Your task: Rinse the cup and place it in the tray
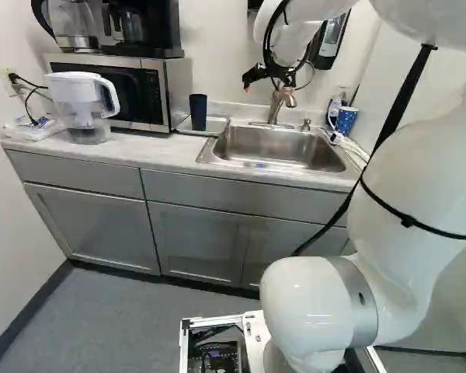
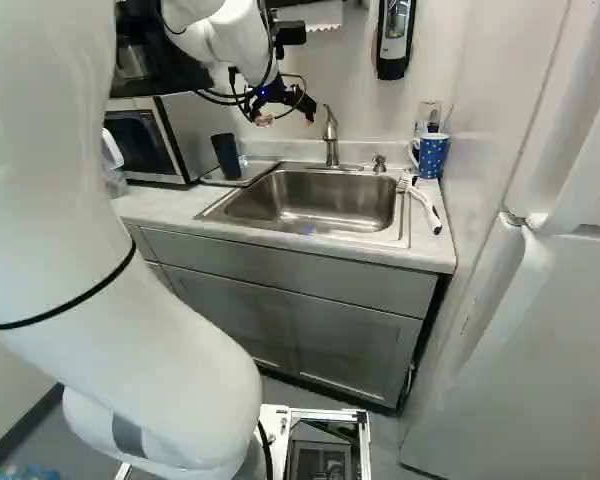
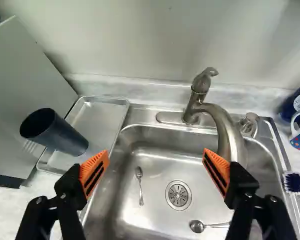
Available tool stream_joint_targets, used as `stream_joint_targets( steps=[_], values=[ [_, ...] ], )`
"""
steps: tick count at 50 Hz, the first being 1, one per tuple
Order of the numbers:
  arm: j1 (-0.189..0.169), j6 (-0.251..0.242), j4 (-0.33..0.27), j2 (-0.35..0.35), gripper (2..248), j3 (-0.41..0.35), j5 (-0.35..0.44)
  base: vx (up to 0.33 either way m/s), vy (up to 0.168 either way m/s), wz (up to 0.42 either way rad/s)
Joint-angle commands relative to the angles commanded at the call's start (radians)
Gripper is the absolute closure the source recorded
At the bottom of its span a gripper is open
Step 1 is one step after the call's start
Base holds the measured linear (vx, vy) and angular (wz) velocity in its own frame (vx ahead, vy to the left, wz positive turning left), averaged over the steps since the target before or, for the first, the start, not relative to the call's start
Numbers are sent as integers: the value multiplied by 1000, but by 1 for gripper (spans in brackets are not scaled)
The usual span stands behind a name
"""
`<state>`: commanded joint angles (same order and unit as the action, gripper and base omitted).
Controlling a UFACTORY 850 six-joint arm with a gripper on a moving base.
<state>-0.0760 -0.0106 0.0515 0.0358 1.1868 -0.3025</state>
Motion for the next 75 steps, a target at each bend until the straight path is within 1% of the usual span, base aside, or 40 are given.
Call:
stream_joint_targets(
  steps=[13, 32, 56, 62, 75],
  values=[
    [-13, 0, 0, 44, 3, -43, 0, 0, 0, 0],
    [-49, 0, 0, 93, 3, -89, -3, 0, 0, 0],
    [-98, 0, 0, 131, 3, -124, -78, 0, 0, 0],
    [-110, 0, 0, 138, 3, -131, -84, 0, 0, 0],
    [-111, 0, 0, 139, 3, -131, -84, 0, 0, 0]
  ],
)
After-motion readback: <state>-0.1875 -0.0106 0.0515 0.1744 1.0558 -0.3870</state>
